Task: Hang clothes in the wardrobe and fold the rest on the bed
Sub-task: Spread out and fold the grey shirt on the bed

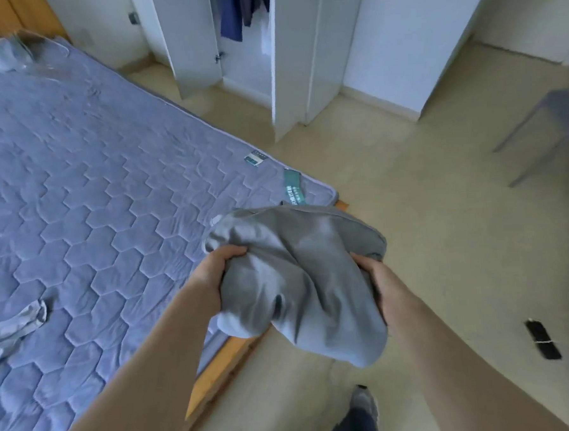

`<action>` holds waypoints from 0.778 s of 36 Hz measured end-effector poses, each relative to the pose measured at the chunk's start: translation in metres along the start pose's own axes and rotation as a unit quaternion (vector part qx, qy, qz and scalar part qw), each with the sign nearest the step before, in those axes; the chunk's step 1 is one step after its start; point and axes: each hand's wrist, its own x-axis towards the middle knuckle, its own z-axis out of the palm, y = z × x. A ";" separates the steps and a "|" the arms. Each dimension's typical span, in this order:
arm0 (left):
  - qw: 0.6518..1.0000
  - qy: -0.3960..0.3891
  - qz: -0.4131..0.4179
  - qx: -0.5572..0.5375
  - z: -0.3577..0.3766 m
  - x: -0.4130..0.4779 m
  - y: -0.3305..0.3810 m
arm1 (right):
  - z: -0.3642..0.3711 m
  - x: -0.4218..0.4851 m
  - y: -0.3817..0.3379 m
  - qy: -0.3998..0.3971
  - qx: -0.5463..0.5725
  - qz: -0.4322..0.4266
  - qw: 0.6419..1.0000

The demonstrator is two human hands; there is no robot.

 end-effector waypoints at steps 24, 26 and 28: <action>0.997 -0.075 0.009 0.004 0.354 0.072 0.071 | -0.220 0.060 -0.246 0.033 0.069 -0.056 0.995; 0.997 -0.080 0.014 -0.005 0.368 0.091 0.087 | -0.221 0.078 -0.266 0.041 0.078 -0.058 0.994; 0.996 -0.090 0.016 -0.010 0.387 0.111 0.103 | -0.223 0.097 -0.288 0.045 0.088 -0.058 0.993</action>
